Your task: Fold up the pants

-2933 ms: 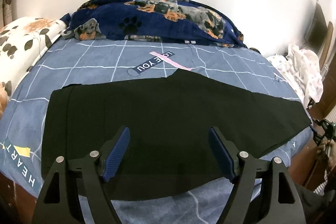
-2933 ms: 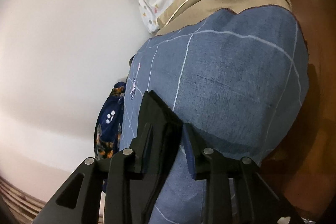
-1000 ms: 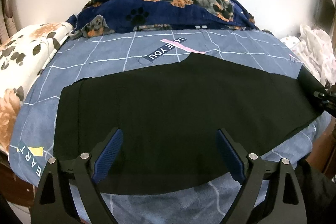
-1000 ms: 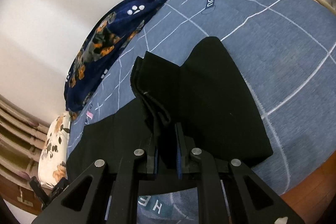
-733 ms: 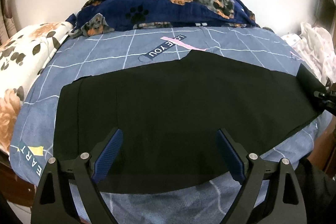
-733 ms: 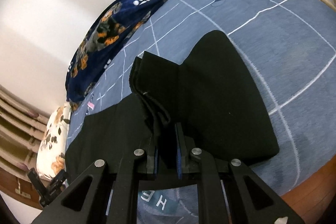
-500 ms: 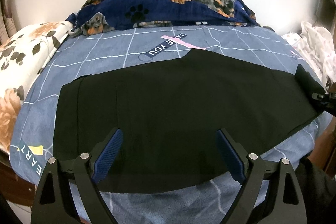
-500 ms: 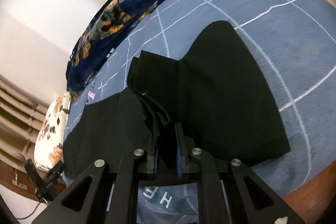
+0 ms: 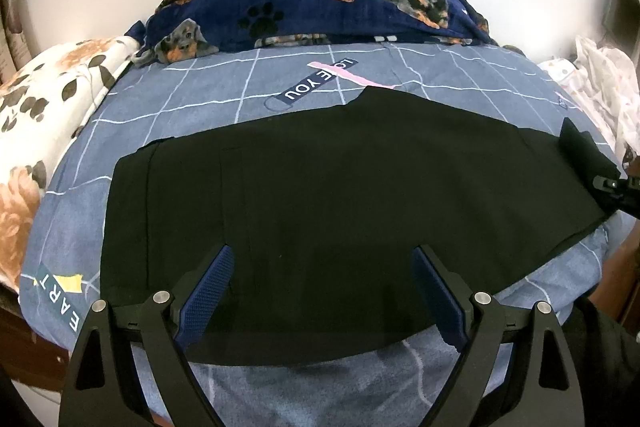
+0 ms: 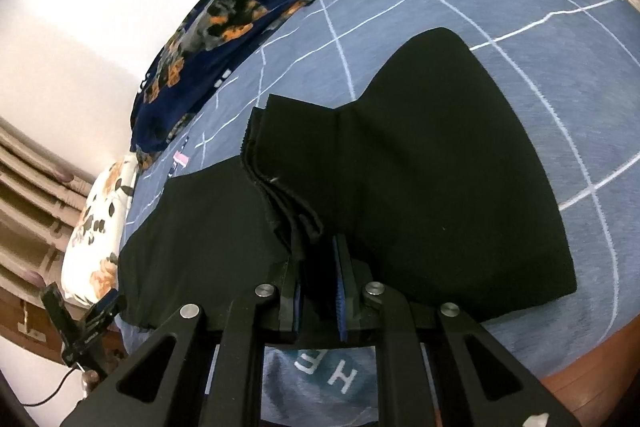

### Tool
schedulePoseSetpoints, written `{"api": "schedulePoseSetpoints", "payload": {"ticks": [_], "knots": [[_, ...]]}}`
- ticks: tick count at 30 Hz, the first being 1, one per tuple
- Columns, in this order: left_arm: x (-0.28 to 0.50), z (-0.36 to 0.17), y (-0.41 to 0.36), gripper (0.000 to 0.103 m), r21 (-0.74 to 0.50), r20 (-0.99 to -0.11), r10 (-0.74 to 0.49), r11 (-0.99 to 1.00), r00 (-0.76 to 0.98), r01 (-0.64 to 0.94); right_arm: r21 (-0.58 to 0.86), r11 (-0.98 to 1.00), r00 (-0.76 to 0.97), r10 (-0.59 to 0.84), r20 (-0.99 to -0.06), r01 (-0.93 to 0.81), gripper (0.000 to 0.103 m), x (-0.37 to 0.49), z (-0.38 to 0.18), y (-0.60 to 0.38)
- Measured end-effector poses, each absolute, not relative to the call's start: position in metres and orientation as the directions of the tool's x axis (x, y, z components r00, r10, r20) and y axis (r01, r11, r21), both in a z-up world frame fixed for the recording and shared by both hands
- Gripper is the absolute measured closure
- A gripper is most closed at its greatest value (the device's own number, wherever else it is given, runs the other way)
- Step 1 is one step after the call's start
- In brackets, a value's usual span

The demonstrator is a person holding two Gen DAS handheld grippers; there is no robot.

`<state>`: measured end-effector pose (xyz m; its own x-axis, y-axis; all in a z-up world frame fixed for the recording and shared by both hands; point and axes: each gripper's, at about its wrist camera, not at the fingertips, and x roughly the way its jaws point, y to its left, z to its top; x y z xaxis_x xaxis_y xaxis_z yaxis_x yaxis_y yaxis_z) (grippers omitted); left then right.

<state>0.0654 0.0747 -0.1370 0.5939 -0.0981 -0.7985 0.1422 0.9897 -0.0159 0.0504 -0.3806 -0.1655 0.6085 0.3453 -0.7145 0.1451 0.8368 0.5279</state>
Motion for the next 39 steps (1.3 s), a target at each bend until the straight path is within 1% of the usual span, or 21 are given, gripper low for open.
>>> {"api": "schedulePoseSetpoints", "payload": {"ticks": [14,32,39], "knots": [[0.067,-0.140,0.076,0.013,-0.013,-0.807,-0.092,0.990,0.583,0.139,0.492,0.865,0.584,0.352,-0.732,0.096,0.091,0.056,-0.161,-0.356],[0.067,-0.144,0.075,0.013,-0.002,-0.813,-0.082,0.990,0.576,0.138,0.460,0.888,0.518,0.404,-0.754,-0.024,0.091,0.066,-0.159,-0.300],[0.067,-0.146,0.077,0.013,0.003,-0.819,-0.077,0.990,0.568,0.140,0.464,0.885,0.501,0.419,-0.757,-0.038,0.091,0.069,-0.162,-0.290]]}}
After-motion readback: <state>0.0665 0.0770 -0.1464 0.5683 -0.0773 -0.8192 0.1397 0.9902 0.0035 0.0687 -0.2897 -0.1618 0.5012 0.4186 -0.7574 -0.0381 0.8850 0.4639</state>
